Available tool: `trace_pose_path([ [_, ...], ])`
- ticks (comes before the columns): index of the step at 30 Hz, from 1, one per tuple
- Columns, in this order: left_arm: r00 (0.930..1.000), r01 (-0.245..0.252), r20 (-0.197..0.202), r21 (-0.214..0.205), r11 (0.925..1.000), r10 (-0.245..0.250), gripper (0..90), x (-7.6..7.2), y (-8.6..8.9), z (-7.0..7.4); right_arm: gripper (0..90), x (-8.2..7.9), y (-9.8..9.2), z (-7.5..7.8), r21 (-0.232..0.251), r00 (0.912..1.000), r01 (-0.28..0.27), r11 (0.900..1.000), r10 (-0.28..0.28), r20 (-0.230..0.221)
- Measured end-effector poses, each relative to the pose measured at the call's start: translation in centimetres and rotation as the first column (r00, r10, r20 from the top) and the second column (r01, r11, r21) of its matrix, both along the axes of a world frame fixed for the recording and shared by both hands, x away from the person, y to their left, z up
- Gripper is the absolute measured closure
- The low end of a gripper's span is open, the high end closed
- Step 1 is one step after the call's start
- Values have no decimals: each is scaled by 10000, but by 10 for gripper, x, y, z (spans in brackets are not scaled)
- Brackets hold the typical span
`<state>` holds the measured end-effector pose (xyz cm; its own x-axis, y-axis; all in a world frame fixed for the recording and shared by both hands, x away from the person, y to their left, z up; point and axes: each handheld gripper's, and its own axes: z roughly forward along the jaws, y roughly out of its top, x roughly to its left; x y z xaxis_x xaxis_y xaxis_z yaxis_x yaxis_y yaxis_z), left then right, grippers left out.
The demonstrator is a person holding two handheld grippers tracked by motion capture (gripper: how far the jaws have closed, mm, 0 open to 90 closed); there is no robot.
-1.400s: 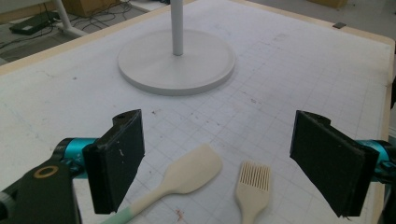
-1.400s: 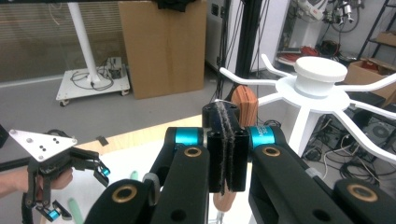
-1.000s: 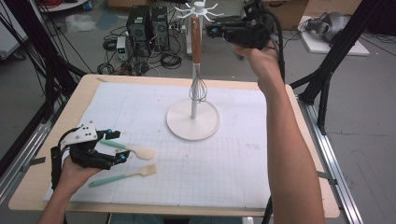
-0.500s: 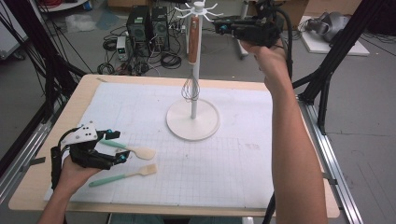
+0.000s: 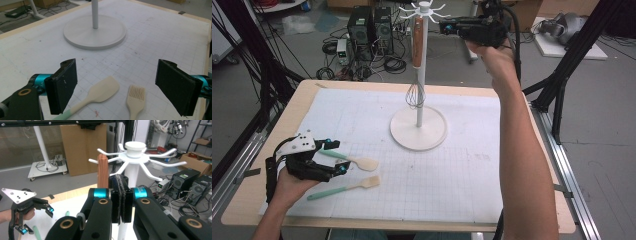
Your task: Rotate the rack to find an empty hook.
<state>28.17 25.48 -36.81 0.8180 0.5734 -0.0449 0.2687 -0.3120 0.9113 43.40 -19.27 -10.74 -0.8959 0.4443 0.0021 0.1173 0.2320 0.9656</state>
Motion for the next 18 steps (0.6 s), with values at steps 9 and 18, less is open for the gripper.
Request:
trace_pose_path([
  [9, 10000, 36, 23, 31, 10000, -36, 181, -1, -1, 1, 895, -4, 13, 1, -131, 9998, -181, 9997, 182, 78],
  [18, 10000, 39, 17, 24, 10000, -39, 181, -1, 0, 1, 895, -8, 25, 2, -239, 9997, -183, 9995, 187, 181],
])
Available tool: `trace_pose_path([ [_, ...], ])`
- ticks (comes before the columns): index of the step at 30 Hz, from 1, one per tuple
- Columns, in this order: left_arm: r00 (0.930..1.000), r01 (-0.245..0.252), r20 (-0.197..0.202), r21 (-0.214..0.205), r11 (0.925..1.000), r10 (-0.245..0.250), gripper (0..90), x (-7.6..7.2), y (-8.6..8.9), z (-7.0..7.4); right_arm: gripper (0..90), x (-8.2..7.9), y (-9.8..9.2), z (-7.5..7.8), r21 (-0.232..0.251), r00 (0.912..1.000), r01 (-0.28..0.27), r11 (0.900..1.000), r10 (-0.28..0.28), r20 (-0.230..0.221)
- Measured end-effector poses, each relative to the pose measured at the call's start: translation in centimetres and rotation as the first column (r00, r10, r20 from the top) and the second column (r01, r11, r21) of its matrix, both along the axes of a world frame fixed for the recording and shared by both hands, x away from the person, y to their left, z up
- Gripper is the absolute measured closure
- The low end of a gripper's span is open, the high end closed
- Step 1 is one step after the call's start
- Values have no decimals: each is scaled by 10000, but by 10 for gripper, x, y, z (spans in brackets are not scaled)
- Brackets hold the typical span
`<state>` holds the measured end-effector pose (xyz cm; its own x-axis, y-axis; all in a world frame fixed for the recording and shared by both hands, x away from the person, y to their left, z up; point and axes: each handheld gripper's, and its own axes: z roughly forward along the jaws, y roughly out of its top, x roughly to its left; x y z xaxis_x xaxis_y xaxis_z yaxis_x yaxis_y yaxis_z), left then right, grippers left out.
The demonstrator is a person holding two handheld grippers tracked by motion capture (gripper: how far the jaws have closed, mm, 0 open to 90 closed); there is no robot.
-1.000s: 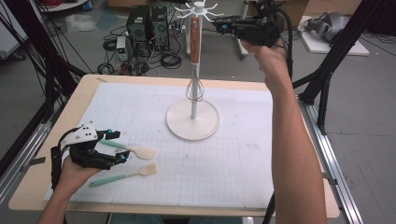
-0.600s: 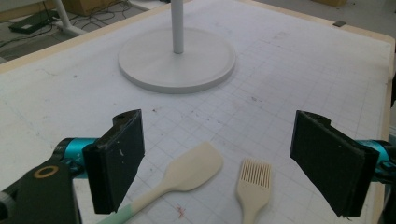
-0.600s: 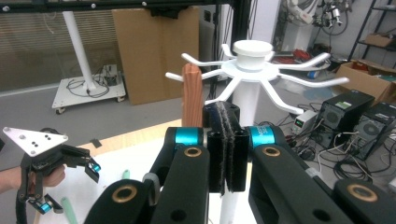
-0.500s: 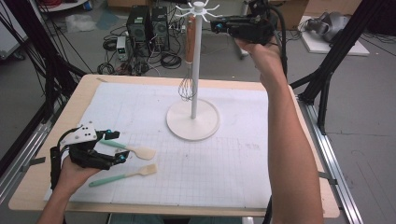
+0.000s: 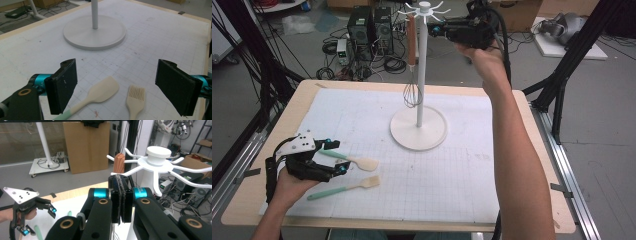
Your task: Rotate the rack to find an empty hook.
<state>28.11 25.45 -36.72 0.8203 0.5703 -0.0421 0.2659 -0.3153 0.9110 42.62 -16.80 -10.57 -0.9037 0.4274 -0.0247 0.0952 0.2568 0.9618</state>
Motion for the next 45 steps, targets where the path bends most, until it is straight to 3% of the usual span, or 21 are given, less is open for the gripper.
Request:
trace_pose_path([
  [14, 10000, -44, 69, -19, 10000, 44, 181, -1, 1, 2, 893, -7, 6, 1, -158, 10000, 35, 9999, -34, 94],
  [33, 10000, -46, 35, 37, 10000, 46, 181, 1, 0, 0, 576, -23, -1, -28, 194, 9992, 68, 9998, -60, -393],
  [45, 9999, -149, 49, 29, 9999, 149, 181, 1, 3, 0, 491, -25, 6, -45, 5, 9977, -84, 10000, 84, -676],
])
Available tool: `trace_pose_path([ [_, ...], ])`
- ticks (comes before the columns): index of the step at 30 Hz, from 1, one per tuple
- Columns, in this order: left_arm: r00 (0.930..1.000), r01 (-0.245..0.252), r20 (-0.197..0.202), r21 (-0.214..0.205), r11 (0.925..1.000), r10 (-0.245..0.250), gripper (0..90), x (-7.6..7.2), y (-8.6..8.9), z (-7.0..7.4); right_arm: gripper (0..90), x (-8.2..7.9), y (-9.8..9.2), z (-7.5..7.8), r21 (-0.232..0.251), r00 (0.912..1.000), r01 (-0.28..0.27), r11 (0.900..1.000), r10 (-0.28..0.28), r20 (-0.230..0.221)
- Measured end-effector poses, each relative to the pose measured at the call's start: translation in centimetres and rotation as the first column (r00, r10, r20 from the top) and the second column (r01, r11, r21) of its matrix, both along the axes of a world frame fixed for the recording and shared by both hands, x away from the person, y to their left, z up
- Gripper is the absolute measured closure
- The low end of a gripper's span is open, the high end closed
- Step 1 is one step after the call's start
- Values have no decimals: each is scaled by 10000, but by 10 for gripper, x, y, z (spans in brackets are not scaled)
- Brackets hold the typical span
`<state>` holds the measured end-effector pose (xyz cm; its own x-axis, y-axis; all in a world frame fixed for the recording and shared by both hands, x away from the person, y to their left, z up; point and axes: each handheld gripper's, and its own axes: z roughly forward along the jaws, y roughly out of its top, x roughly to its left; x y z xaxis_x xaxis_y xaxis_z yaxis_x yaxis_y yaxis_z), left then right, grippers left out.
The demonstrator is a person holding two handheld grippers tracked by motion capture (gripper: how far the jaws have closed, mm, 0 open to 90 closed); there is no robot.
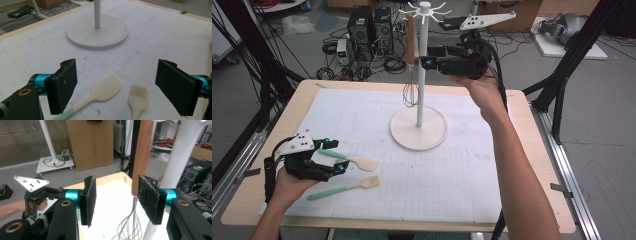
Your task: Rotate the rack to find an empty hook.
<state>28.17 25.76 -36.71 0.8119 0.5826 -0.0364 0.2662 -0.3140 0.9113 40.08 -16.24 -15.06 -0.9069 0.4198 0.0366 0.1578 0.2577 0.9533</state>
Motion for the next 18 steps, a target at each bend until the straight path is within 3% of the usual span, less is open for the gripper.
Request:
trace_pose_path([
  [8, 10000, 3, -28, -6, 10000, -3, 180, 0, 0, 0, 463, -5, 2, -3, -10, 10000, -51, 10000, 51, 14],
  [18, 10000, -2, -25, 8, 10000, 2, 180, 0, -1, -1, 436, -9, -4, -20, -187, 9998, 142, 9997, -145, -143],
])
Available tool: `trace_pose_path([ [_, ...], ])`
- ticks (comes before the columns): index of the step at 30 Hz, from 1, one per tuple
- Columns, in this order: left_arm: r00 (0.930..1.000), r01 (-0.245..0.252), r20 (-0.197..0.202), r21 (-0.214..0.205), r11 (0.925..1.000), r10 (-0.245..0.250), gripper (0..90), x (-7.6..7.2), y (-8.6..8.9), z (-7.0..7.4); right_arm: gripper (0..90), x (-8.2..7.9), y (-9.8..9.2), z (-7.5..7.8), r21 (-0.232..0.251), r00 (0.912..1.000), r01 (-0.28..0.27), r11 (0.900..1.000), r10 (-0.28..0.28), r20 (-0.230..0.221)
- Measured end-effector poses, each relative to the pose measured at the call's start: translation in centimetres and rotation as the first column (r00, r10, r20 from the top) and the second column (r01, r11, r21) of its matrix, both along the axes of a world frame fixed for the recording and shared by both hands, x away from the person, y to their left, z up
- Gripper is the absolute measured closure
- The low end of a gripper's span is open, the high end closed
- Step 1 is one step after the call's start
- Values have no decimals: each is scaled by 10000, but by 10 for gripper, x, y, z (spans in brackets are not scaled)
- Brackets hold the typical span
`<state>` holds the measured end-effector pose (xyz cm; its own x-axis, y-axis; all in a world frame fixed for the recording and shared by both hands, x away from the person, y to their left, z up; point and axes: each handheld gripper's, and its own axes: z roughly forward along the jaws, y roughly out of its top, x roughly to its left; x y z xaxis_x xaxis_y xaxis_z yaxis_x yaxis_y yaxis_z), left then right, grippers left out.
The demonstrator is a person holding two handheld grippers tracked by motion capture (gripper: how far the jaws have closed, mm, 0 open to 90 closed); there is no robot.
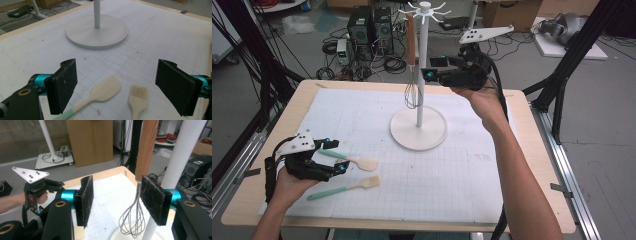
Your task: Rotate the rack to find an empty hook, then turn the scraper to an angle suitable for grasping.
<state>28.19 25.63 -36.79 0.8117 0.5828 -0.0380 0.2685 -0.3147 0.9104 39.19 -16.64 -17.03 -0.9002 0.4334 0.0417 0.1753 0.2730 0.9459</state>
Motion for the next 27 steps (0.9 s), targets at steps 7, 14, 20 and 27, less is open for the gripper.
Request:
trace_pose_path([
  [7, 10000, 12, -28, 55, 10000, -12, 180, 0, 1, -1, 427, -5, -2, -7, 119, 9999, -113, 9999, 114, -105],
  [14, 10000, 11, -24, 84, 10000, -10, 180, 0, 1, -1, 417, -10, -3, -18, 24, 9997, -221, 9998, 222, -139],
  [20, 10000, 39, -16, 54, 10000, -38, 180, 0, 0, -1, 417, -14, -1, -36, 25, 9984, -383, 9993, 384, -419],
  [27, 10000, -31, -62, 70, 10000, 32, 179, 2, 3, -2, 397, -20, 0, -51, 43, 9969, -433, 9991, 435, -649],
])
